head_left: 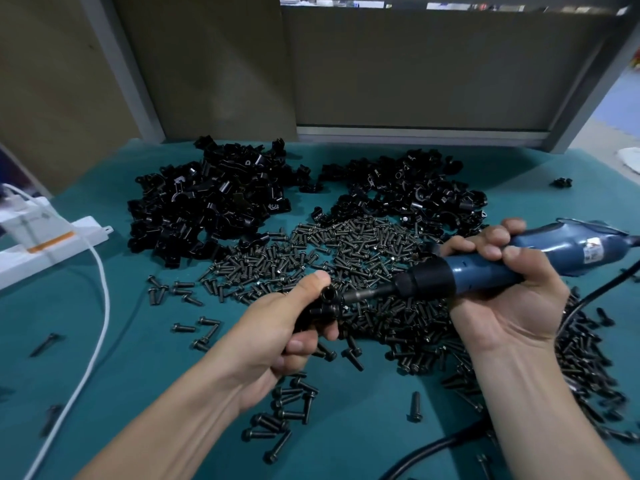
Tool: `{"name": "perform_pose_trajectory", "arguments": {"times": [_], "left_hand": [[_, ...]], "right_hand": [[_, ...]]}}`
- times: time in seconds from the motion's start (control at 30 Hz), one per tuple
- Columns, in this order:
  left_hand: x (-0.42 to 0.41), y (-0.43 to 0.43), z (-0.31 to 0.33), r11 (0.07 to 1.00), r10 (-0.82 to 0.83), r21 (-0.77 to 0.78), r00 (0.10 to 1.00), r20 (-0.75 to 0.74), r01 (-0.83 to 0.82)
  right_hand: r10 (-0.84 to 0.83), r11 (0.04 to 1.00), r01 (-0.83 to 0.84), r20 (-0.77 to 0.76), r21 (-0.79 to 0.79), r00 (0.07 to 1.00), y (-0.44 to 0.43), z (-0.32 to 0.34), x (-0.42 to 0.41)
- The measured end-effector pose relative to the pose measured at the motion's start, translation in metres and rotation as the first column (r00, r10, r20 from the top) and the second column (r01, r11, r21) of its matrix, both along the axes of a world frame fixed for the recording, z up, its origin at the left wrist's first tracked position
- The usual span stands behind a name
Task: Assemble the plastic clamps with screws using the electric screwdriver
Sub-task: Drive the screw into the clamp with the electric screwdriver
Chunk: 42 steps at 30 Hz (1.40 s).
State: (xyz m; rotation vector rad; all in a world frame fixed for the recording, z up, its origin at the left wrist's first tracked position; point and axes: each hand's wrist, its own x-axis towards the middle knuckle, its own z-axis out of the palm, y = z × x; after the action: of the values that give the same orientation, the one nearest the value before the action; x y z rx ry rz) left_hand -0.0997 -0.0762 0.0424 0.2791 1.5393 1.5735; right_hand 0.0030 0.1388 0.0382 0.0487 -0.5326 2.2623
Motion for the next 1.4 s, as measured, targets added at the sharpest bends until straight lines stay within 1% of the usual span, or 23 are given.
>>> {"name": "perform_pose_trajectory", "arguments": {"times": [0.13,0.2,0.27,0.37,0.47,0.6,0.7,0.77,0.8,0.87,0.93,0.97,1.03,1.1,1.13,1.17,1.2,1.23,1.27,1.3,1.33,1.37,1.4], "left_hand": [[-0.002,-0.003,-0.004,1.0,-0.014,-0.021,0.999,-0.045,0.013],[-0.003,-0.004,-0.006,1.0,-0.022,0.016,0.995,-0.096,0.023],[-0.003,-0.004,-0.007,0.998,-0.034,0.038,0.983,-0.183,0.042],[-0.003,-0.005,-0.009,0.999,-0.037,0.006,0.928,-0.371,0.043],[-0.003,-0.007,-0.01,0.999,-0.035,0.002,0.857,-0.514,0.041],[-0.005,-0.01,-0.01,0.997,-0.066,-0.016,0.789,-0.611,0.072],[-0.005,-0.01,-0.011,0.996,-0.084,-0.039,0.764,-0.64,0.076],[-0.007,-0.011,-0.012,0.996,-0.08,-0.026,0.788,-0.611,0.08],[-0.008,-0.011,-0.012,0.997,-0.072,-0.009,0.83,-0.553,0.08],[-0.009,-0.01,-0.01,0.998,-0.062,-0.004,0.935,-0.349,0.065],[-0.008,-0.006,-0.006,0.999,-0.051,-0.025,0.987,-0.154,0.047],[-0.007,-0.003,-0.005,0.999,-0.036,-0.017,0.996,-0.086,0.035],[-0.009,-0.002,-0.004,1.0,-0.002,0.02,1.0,-0.003,0.002],[-0.014,-0.005,-0.004,0.995,0.072,0.071,0.997,0.023,-0.073],[-0.018,-0.007,-0.005,0.987,0.135,0.085,0.991,0.009,-0.135],[-0.022,-0.009,-0.006,0.977,0.202,0.078,0.978,-0.048,-0.197],[-0.025,-0.01,-0.009,0.968,0.249,0.055,0.955,-0.163,-0.243],[-0.026,-0.01,-0.011,0.964,0.256,0.018,0.908,-0.33,-0.265],[-0.025,-0.009,-0.014,0.961,0.225,-0.024,0.829,-0.512,-0.276],[-0.023,-0.007,-0.016,0.958,0.174,-0.062,0.74,-0.649,-0.279],[-0.019,-0.005,-0.018,0.956,0.111,-0.103,0.665,-0.738,-0.274],[-0.015,-0.004,-0.02,0.953,0.059,-0.14,0.615,-0.786,-0.27],[-0.012,-0.004,-0.021,0.95,0.028,-0.16,0.584,-0.812,-0.267]], "right_hand": [[0.005,0.999,-0.005,0.012,-0.041,1.0,-0.001,-0.003,-0.004],[0.008,0.996,-0.007,0.018,-0.086,1.0,-0.002,-0.005,-0.006],[0.002,0.991,0.003,0.032,-0.137,1.0,-0.003,-0.008,-0.007],[-0.003,0.976,0.01,0.033,-0.216,0.999,-0.003,-0.01,-0.009],[-0.015,0.975,0.019,0.022,-0.221,1.0,-0.002,-0.009,-0.009],[-0.021,0.976,0.024,0.018,-0.215,1.0,-0.002,-0.008,-0.007],[-0.017,0.974,0.021,0.022,-0.227,1.0,-0.002,-0.008,-0.007],[-0.008,0.977,0.012,0.02,-0.212,1.0,-0.003,-0.009,-0.007],[0.0,0.982,0.003,0.017,-0.191,1.0,-0.003,-0.009,-0.007],[0.02,0.993,-0.018,0.019,-0.12,1.0,-0.002,-0.007,-0.006],[0.029,0.999,-0.027,0.033,-0.042,0.999,0.001,-0.005,-0.005],[0.029,0.999,-0.029,0.035,-0.015,0.999,0.002,-0.004,-0.004],[0.024,1.0,-0.024,0.03,0.003,0.999,0.004,-0.003,-0.002],[0.003,0.999,-0.002,0.03,-0.04,1.0,0.006,-0.002,0.001],[-0.005,0.996,0.008,0.033,-0.086,0.999,0.008,-0.001,0.003],[-0.006,0.99,0.013,0.045,-0.141,0.999,0.01,0.0,0.004],[0.006,0.982,0.008,0.071,-0.191,0.997,0.011,0.001,0.005],[0.03,0.973,-0.003,0.115,-0.231,0.993,0.011,0.002,0.005],[0.064,0.964,-0.018,0.168,-0.264,0.984,0.009,0.003,0.004],[0.101,0.956,-0.033,0.22,-0.292,0.97,0.006,0.003,0.002],[0.134,0.946,-0.045,0.261,-0.321,0.956,0.002,0.003,0.0],[0.163,0.935,-0.053,0.291,-0.35,0.943,-0.001,0.003,-0.002],[0.189,0.925,-0.062,0.311,-0.374,0.931,-0.004,0.002,-0.004]]}}
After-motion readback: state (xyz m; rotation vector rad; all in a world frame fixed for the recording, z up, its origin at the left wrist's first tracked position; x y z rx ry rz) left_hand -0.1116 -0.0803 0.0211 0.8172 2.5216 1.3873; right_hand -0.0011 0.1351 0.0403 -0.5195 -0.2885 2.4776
